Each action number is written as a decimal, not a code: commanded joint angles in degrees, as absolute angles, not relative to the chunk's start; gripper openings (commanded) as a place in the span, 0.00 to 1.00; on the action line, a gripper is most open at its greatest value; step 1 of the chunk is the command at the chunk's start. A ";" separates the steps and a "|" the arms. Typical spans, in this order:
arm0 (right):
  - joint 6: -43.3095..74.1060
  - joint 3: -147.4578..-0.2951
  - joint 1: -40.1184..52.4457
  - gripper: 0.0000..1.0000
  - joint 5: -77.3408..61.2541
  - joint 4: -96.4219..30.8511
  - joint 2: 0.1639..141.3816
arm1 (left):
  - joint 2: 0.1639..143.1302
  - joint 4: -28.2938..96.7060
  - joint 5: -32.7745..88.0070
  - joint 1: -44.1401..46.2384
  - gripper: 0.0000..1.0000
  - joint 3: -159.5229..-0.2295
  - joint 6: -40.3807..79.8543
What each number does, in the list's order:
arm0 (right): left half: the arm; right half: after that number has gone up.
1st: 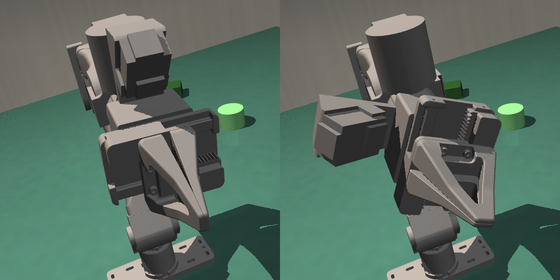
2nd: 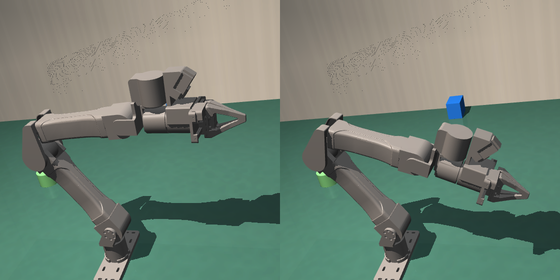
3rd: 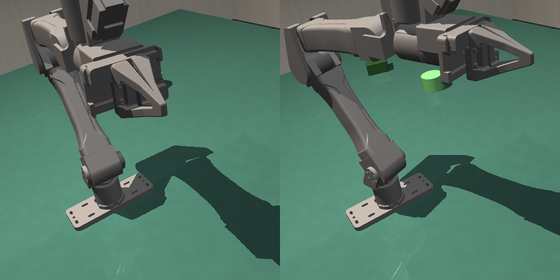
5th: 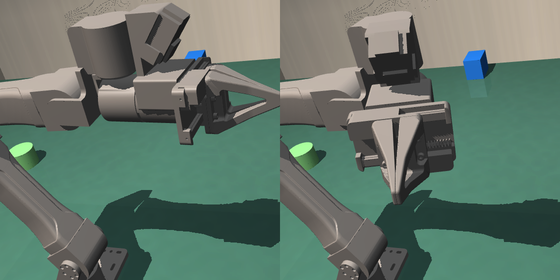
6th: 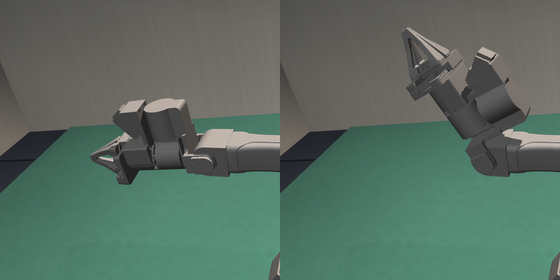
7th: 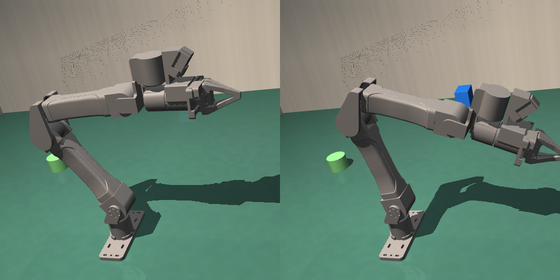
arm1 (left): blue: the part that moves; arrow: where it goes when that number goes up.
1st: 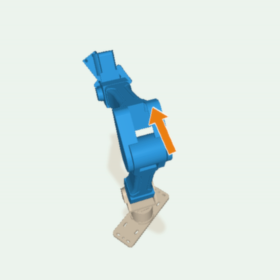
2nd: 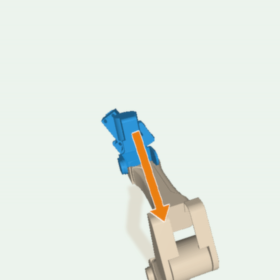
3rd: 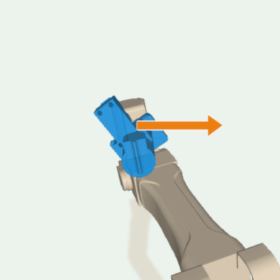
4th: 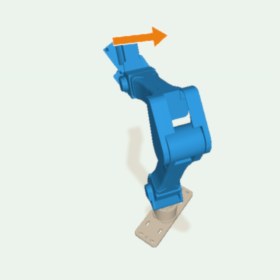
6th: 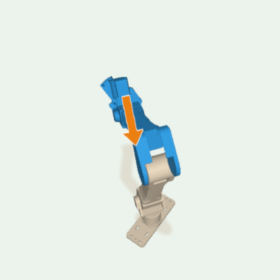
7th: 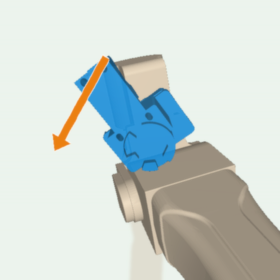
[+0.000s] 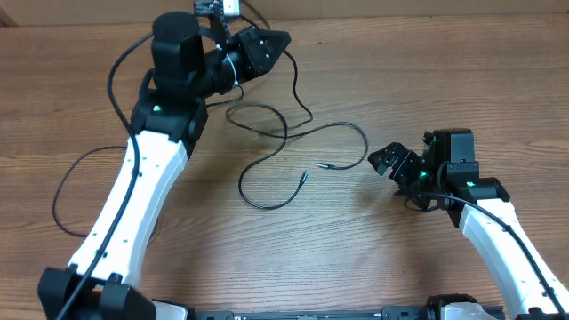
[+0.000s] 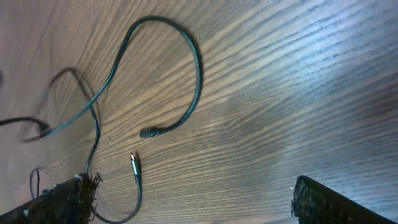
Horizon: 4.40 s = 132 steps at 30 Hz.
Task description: Untangle cables
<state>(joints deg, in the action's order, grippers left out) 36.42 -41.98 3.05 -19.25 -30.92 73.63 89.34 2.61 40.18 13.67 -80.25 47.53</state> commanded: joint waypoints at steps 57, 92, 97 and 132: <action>36.42 -42.83 3.27 1.00 -18.90 -30.13 73.76 | 138.19 9.52 6.09 -27.88 0.04 -118.76 22.13; 36.45 -42.83 3.27 1.00 -18.90 -30.13 73.76 | 138.65 68.18 -0.91 -26.33 0.99 -155.89 46.87; 36.42 -42.83 3.27 1.00 -18.90 -30.13 73.76 | 138.65 71.66 1.87 -26.55 1.00 -154.87 46.39; 36.42 -42.83 3.27 1.00 -18.90 -30.13 73.76 | 145.56 71.70 -8.97 -1.78 0.04 -154.95 14.68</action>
<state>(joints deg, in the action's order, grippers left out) 36.40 -41.98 3.05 -19.25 -30.46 73.67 140.51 70.78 -8.27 -0.30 -155.02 17.98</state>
